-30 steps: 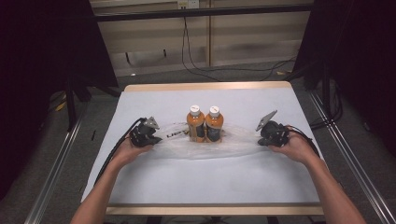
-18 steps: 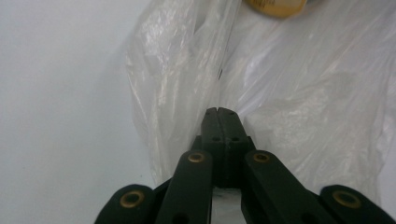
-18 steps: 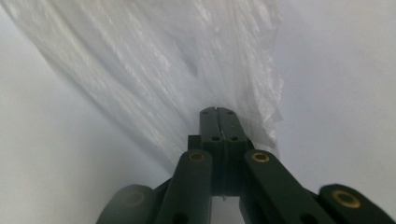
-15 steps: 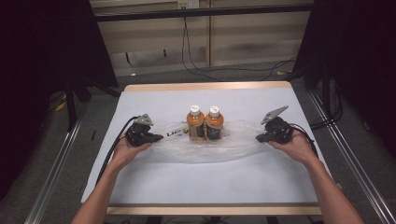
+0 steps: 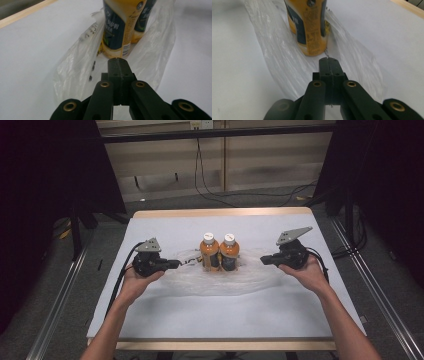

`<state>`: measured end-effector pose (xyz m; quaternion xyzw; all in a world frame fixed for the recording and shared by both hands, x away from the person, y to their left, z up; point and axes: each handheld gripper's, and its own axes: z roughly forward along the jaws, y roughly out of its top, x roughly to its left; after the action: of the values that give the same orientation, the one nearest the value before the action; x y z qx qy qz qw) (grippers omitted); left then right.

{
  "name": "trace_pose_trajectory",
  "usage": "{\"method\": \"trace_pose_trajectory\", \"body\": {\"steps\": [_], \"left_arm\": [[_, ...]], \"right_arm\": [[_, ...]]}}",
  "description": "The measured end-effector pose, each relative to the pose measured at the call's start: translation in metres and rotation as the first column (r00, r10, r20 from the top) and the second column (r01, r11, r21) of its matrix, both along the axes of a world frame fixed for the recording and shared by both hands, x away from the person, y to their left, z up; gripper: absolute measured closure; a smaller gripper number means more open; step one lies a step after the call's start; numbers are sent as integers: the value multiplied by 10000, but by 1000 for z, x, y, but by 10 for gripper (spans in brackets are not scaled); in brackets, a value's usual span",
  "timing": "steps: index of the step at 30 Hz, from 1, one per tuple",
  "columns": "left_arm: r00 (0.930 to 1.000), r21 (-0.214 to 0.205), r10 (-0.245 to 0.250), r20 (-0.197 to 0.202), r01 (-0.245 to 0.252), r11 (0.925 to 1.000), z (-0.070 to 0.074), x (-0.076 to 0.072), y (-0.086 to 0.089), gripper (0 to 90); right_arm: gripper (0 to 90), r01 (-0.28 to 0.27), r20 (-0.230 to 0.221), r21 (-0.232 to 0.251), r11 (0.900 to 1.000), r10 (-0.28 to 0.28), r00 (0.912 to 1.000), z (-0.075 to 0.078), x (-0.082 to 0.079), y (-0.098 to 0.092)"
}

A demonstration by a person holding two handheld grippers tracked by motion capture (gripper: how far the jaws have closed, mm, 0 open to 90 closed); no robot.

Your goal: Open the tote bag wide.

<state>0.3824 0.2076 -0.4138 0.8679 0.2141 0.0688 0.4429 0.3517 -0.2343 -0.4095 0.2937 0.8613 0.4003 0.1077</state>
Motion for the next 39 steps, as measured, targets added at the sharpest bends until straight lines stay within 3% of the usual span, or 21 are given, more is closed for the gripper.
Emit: {"method": "trace_pose_trajectory", "body": {"steps": [2, 5, 8, 9, 14, 16, 17, 20, 23, 25, 27, 29, 30, 32, 33, 39], "left_arm": [[10000, 102, 6, -49, -5, 9999, 2, -2, -7, 900], [9991, 519, -403, -125, 409, 9978, 3, -5, -25, 900], [9952, 589, -921, -325, 939, 9938, -2, -8, -51, 900], [9924, 667, -1166, -395, 1190, 9907, -6, -9, -62, 900], [9863, 1012, -1466, -755, 1538, 9829, -19, -8, -92, 900], [9870, 1343, -1456, -673, 1536, 9790, -24, -7, -101, 900], [9885, 1281, -1339, -702, 1421, 9815, -26, -7, -104, 900], [9930, 1225, -1057, -524, 1114, 9862, -31, -5, -111, 900], [9957, 1583, -824, -429, 882, 9834, -35, -3, -116, 900], [9956, 1455, -814, -474, 874, 9855, -38, -3, -122, 900], [9940, 1756, -1001, -430, 1062, 9787, -42, -5, -129, 900], [9926, 2240, -1100, -517, 1189, 9673, -46, -8, -135, 900], [9936, 2103, -936, -637, 1050, 9720, -50, -10, -138, 900], [9898, 2427, -1220, -730, 1363, 9605, -54, -11, -137, 900], [9896, 2450, -1246, -724, 1387, 9595, -56, -12, -136, 900], [9870, 2126, -1312, -925, 1483, 9658, -60, -15, -130, 900]], "right_arm": [[900, -160, -6, -4, 9999, 160, 9999, 4, 4, 9], [900, -401, -62, -223, 9989, 400, 9992, 9, 14, 24], [900, -647, -422, -409, 9971, 630, 9971, 11, 29, 41], [900, -677, -506, -507, 9964, 652, 9966, 9, 35, 46], [900, -587, -1142, -1164, 9915, 454, 9924, -7, 54, 66], [900, -417, -1536, -1507, 9877, 183, 9880, -15, 60, 69], [900, -399, -1669, -1539, 9873, 138, 9859, -19, 64, 69], [900, -452, -1940, -1377, 9894, 178, 9808, -28, 72, 71], [900, -484, -2101, -1494, 9876, 162, 9775, -34, 77, 73], [900, -471, -2202, -1481, 9879, 135, 9754, -39, 80, 71], [900, -468, -2266, -1412, 9889, 137, 9739, -42, 82, 69], [900, -466, -2326, -1413, 9889, 126, 9725, -43, 83, 70], [900, -462, -2338, -1413, 9889, 121, 9722, -44, 84, 71], [900, -461, -2388, -1442, 9885, 104, 9710, -46, 87, 72], [900, -410, -2429, -1428, 9889, 52, 9700, -47, 89, 73], [900, 6, -2986, -1403, 9901, -429, 9534, -57, 106, 76]]}}
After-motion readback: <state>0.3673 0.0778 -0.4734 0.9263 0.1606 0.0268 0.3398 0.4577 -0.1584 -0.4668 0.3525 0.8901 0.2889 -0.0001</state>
